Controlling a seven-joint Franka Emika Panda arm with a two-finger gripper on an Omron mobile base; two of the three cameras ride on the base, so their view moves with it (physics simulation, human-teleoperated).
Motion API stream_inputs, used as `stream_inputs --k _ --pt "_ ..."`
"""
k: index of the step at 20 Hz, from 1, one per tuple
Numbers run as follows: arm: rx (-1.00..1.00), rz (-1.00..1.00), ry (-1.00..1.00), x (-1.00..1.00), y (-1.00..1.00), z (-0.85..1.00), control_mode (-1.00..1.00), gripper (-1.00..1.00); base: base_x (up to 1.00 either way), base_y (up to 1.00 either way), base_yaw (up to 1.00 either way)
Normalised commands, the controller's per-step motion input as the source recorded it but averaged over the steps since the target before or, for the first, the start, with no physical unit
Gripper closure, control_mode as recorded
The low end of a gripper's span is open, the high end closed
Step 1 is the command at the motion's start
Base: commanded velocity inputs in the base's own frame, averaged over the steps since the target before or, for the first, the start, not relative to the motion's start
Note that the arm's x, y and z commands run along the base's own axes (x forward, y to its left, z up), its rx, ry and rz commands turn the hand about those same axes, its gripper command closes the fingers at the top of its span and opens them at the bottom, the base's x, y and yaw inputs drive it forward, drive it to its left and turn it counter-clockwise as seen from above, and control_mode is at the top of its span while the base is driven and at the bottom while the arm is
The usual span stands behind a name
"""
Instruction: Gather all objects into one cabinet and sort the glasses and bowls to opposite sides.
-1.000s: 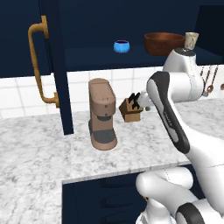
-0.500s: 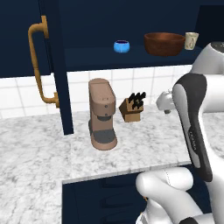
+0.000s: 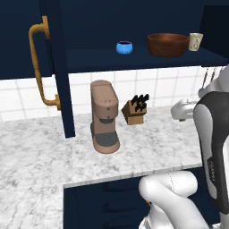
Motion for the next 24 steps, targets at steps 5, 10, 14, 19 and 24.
stream_inputs --k 5,10,14,19,24 --pt "0.0 0.0 0.0 0.0 0.0 0.13 -1.0 -1.0 0.0 0.0 0.0" --pt "0.0 0.0 0.0 -0.03 0.0 0.0 1.0 -1.0 -0.6 0.0 0.0" --pt "0.0 0.0 0.0 0.0 0.0 0.0 1.0 -1.0 -1.0 -0.05 -0.07" --pt "0.0 0.0 0.0 0.0 0.0 0.0 1.0 -1.0 -0.86 -0.12 -0.11" --pt "0.0 0.0 0.0 0.0 0.0 0.0 1.0 -1.0 -0.09 -0.23 -0.51"
